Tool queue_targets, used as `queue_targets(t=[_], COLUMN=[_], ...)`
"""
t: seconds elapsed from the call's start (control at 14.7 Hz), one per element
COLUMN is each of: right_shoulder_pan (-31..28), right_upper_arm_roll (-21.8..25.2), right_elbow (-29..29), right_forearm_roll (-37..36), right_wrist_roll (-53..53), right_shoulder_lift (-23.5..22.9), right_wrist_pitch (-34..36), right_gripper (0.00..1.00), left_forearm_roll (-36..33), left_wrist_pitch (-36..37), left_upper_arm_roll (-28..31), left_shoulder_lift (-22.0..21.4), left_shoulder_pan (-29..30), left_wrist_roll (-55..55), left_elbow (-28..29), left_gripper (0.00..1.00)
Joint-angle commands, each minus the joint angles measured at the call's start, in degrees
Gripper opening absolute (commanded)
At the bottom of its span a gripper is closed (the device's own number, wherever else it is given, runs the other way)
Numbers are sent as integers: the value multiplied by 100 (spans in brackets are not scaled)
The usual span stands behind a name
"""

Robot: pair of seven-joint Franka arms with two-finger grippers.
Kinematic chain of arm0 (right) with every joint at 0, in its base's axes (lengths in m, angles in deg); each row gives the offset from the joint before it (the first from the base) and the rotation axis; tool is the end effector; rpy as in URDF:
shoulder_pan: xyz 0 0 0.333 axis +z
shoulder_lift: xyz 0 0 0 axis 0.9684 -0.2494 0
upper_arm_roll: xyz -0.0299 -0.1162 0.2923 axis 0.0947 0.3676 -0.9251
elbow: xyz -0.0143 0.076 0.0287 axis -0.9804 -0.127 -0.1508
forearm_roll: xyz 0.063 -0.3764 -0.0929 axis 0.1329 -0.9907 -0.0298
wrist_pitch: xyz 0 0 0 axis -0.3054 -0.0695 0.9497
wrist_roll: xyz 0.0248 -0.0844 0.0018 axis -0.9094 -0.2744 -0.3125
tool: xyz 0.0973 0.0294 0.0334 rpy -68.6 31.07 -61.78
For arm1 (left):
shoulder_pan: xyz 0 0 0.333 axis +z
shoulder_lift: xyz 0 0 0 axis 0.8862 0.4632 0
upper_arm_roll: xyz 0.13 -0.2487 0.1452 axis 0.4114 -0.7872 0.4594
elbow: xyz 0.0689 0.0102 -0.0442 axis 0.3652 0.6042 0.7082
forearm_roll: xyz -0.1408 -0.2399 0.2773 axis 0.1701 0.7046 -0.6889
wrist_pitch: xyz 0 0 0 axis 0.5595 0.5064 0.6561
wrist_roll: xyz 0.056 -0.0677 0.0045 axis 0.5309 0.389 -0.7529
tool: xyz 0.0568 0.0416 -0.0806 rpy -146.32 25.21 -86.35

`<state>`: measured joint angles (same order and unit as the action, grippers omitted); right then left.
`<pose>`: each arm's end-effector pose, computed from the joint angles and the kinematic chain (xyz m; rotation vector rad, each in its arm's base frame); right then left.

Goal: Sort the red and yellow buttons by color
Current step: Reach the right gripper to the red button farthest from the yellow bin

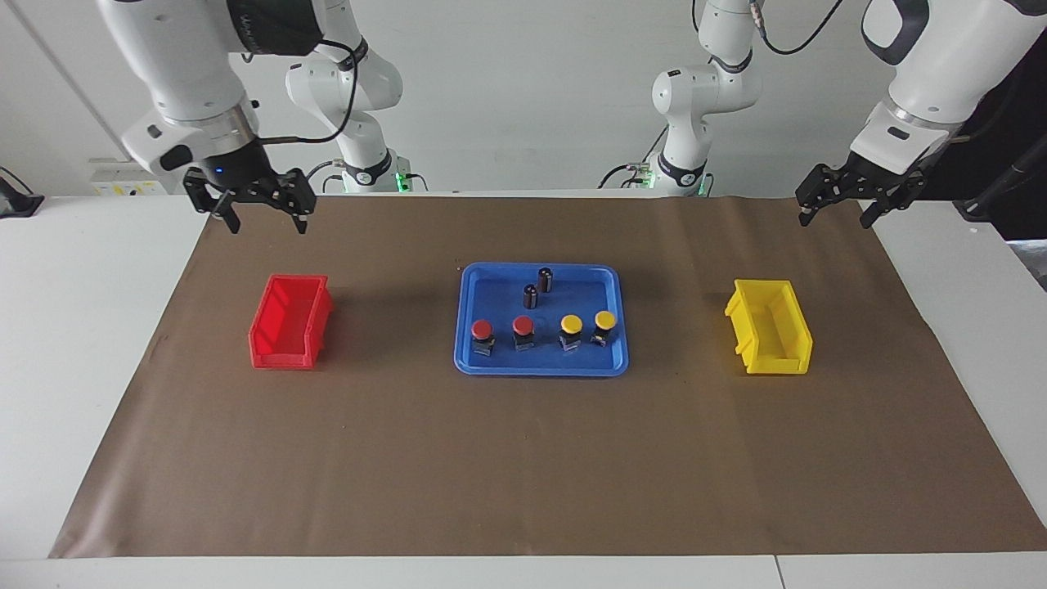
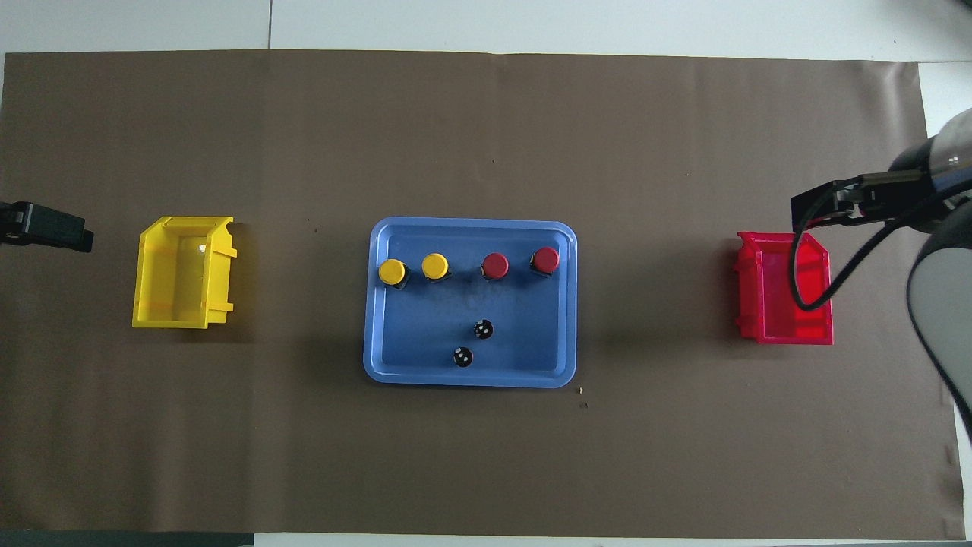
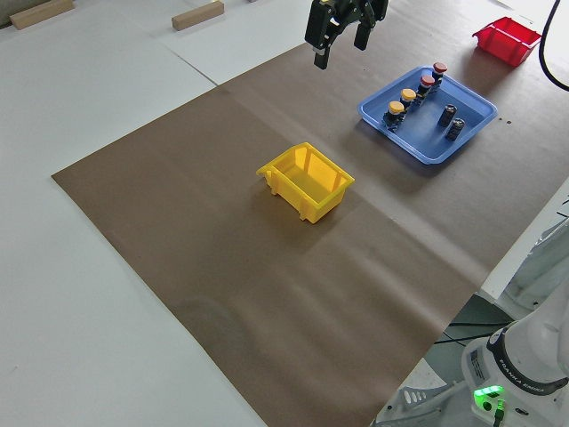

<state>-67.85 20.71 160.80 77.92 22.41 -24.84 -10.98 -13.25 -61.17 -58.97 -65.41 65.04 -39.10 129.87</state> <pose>0.5619 0.0978 0.6048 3.0977 -0.0337 0.0002 0.5365 -0.0330 0.6237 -3.1196 0.2492 0.0336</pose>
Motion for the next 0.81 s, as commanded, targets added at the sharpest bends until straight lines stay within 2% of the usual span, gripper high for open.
queue_targets(t=[0.0,0.14,0.34,0.54,0.75], right_shoulder_pan=[624,1151,1399,1637,1646], right_upper_arm_roll=[-13,-13,-56,-83,-92], right_elbow=[-357,-192,852,1504,1786], right_forearm_roll=[-6,3,12,3,3], right_wrist_roll=[-879,-1626,-2085,-2297,-2289], right_shoulder_lift=[-746,-1125,-1040,-1065,-1135], right_wrist_pitch=[-437,-1297,-2449,-3048,-3347], right_gripper=[100,100,100,100,99], left_forearm_roll=[-38,-38,-38,-38,-38], left_wrist_pitch=[56,56,48,48,48], left_upper_arm_roll=[11,11,11,11,11], left_shoulder_lift=[-146,-146,-146,-146,-146], left_shoulder_pan=[9,9,9,9,9], left_wrist_roll=[20,21,21,21,29], left_elbow=[138,138,138,138,138], left_gripper=[100,100,100,100,100])
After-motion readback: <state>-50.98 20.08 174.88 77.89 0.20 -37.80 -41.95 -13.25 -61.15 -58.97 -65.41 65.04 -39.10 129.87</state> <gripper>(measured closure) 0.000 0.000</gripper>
